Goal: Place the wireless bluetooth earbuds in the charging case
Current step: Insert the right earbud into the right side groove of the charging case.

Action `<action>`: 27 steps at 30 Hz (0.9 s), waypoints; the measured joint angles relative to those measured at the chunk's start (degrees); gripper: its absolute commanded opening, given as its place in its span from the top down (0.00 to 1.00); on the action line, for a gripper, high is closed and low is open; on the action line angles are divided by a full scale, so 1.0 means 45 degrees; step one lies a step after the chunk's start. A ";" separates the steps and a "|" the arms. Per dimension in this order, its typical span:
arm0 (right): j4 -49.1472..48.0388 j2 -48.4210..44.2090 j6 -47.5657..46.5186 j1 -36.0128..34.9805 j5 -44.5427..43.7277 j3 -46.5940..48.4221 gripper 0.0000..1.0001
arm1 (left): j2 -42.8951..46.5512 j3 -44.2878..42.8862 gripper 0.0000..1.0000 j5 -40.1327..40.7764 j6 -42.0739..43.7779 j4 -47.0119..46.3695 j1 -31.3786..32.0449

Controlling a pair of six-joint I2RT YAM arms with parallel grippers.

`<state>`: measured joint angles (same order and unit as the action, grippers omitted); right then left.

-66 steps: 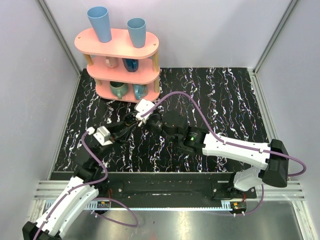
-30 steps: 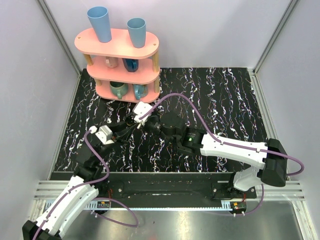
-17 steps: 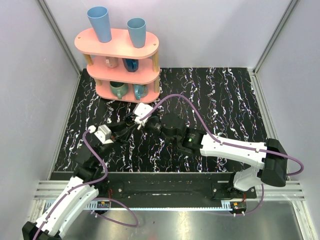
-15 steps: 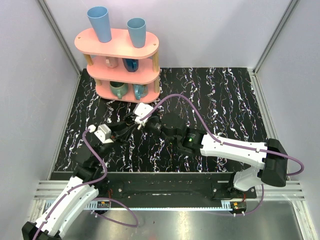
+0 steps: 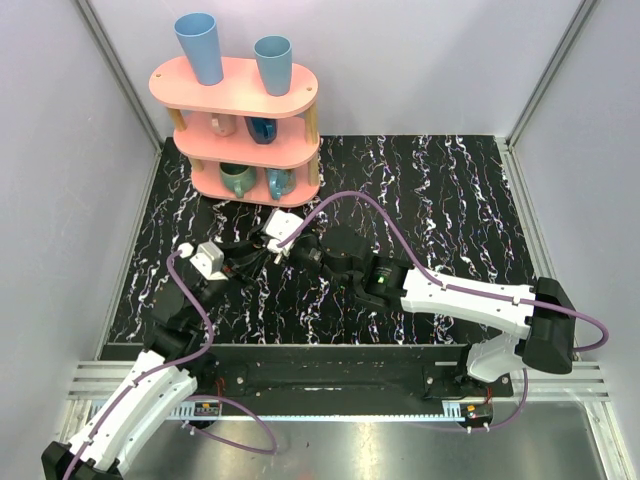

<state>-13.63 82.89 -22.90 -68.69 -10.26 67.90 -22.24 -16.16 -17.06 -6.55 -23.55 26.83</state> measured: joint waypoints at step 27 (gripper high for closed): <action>0.0238 0.0228 -0.0767 -0.0204 -0.0617 0.0719 0.83 | 0.0024 -0.0330 1.00 0.0180 0.0063 0.0010 -0.0005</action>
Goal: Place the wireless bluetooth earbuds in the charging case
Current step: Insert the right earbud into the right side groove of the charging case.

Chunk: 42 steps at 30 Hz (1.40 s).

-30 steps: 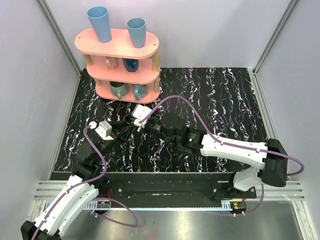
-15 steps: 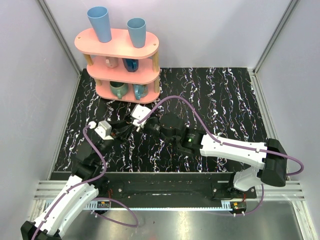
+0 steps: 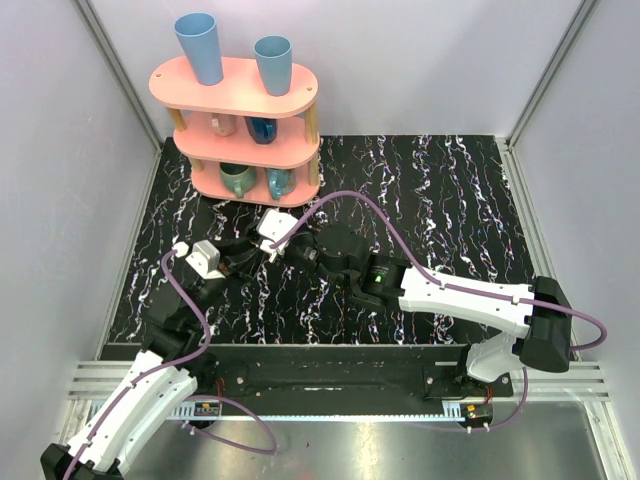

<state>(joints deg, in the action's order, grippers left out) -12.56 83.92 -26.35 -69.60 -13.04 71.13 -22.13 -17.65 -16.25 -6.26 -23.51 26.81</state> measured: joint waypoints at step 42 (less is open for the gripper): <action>0.0622 0.0053 0.0019 -0.0015 -0.0670 0.0413 0.24 | 0.0087 -0.0005 1.00 -0.0053 0.0102 -0.0015 0.0000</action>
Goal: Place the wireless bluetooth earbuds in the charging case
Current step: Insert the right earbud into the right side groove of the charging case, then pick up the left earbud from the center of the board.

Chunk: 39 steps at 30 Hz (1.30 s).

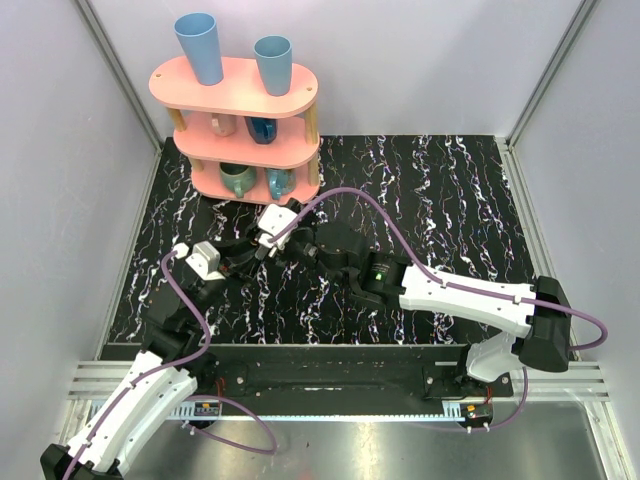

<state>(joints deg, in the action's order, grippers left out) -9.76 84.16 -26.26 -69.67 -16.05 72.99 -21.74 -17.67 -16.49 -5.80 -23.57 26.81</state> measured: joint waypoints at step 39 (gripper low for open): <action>0.2837 0.0083 1.0817 0.3609 0.4867 -0.3866 0.39 | 0.1671 -0.0005 1.00 0.2215 0.0670 0.1064 0.0000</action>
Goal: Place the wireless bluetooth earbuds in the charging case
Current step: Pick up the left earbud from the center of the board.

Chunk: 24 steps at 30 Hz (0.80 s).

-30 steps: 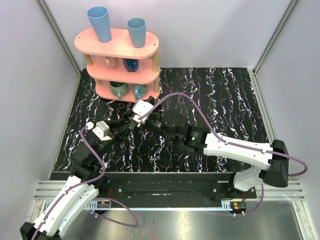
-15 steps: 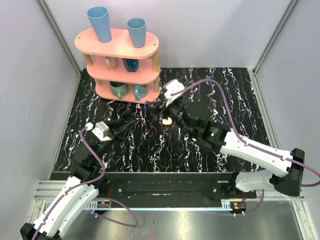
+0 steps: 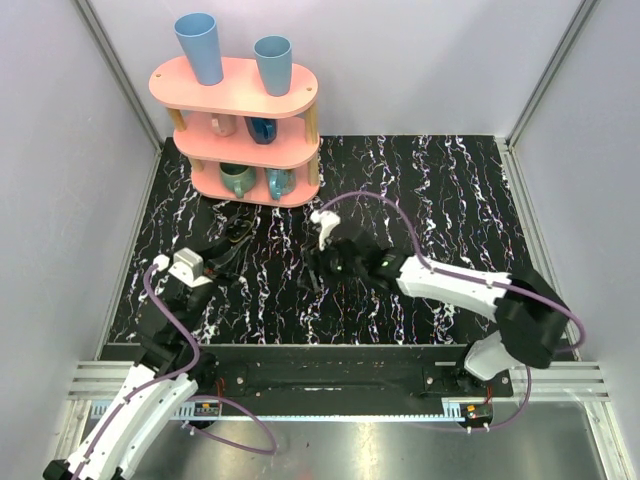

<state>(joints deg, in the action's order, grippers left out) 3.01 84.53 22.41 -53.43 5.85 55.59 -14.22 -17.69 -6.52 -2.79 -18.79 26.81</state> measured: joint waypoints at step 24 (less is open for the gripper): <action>0.0748 0.5455 -0.4328 -0.1030 0.3463 0.2715 0.45 | 0.1234 -0.0204 1.00 0.0899 -0.0010 0.0782 0.0000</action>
<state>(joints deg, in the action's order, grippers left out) 6.37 109.08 2.94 -58.06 21.43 67.81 -8.67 -18.61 -2.48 -2.83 -15.27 26.81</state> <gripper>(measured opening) 0.567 0.332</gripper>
